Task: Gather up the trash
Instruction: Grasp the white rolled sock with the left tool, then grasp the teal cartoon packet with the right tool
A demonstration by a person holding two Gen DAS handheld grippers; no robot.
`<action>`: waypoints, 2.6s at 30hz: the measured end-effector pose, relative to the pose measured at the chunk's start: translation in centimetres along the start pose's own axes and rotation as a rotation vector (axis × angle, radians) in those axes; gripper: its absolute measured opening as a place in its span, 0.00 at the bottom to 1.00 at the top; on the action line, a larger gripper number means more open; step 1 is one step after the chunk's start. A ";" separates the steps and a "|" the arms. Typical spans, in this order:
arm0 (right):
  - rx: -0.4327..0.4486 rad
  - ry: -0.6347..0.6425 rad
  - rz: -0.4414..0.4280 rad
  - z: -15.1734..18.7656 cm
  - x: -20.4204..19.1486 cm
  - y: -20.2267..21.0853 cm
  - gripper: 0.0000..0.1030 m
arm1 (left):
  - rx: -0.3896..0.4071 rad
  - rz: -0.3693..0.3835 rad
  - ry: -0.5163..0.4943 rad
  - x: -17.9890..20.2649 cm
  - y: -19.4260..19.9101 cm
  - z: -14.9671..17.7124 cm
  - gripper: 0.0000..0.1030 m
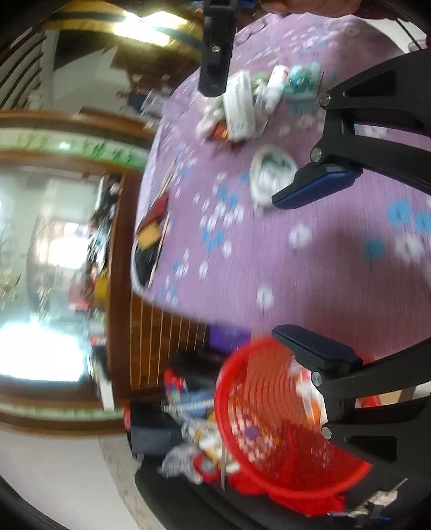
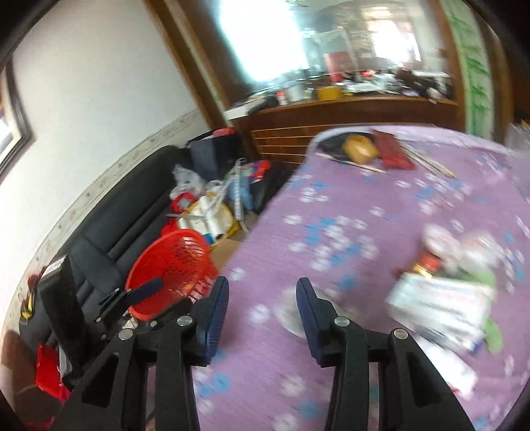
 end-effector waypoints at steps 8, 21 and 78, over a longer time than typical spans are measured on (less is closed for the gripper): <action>-0.016 -0.141 0.098 6.7 8.6 5.0 0.49 | -0.151 0.041 -0.010 5.6 -5.1 0.9 0.80; -0.084 -0.296 0.106 12.6 15.5 5.7 0.53 | -0.177 -0.036 -0.119 9.8 -9.5 2.1 0.61; 0.038 0.001 0.259 12.8 6.8 4.8 0.30 | 0.002 0.048 -0.083 11.1 -3.7 5.2 0.35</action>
Point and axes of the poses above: each gripper's, at about its wrist camera, not at the fingertips, and y roughly against the way its jaws point, x to its right, z to its underside, the point moved 3 cm from there along -y, roughly the way its jaws point, and after that the axes turned 14 degrees about y, right-handed, at the moved point
